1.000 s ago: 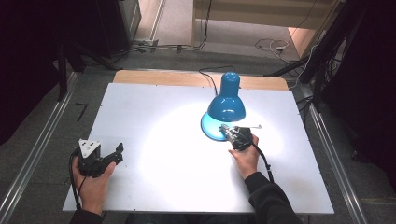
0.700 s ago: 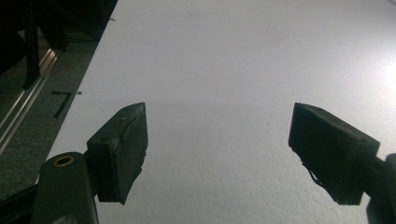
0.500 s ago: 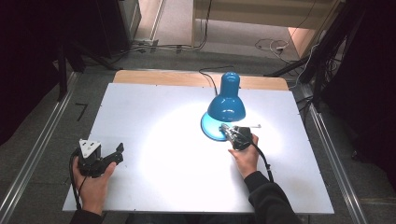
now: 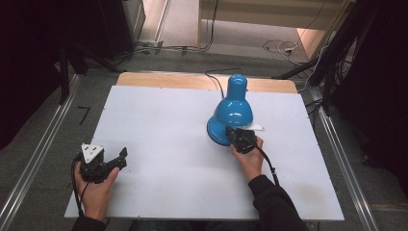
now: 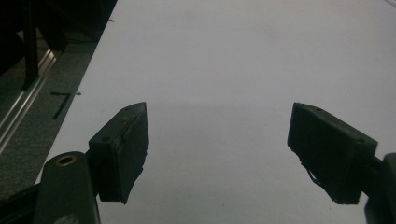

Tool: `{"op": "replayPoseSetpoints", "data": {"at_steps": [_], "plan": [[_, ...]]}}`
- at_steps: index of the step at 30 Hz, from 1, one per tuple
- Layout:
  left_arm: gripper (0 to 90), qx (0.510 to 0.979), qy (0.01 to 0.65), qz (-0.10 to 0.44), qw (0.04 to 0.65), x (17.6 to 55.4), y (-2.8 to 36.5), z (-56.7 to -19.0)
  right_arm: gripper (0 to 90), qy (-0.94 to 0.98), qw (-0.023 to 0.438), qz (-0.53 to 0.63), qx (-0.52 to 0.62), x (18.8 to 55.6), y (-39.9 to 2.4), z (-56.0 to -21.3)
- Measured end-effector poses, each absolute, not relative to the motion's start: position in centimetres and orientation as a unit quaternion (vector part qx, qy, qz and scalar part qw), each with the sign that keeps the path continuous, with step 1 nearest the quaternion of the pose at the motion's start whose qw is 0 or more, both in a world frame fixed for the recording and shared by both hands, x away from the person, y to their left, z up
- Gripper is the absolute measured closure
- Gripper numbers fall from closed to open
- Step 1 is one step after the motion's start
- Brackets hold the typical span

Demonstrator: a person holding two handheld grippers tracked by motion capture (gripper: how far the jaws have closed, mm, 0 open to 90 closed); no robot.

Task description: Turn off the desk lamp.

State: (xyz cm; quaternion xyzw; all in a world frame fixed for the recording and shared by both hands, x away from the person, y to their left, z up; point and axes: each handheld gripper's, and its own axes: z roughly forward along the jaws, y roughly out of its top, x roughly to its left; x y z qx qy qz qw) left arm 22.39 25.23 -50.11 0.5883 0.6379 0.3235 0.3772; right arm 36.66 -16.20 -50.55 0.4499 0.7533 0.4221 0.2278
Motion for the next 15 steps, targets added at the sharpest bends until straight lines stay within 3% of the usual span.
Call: {"op": "replayPoseSetpoints", "data": {"at_steps": [15], "plan": [[21.8, 0.586, 0.638, 0.324, 0.380, 22.3, 25.3, -50.0, 87.8, 0.725, 0.219, 0.429, 0.492, 37.2, -18.3, -49.9]]}}
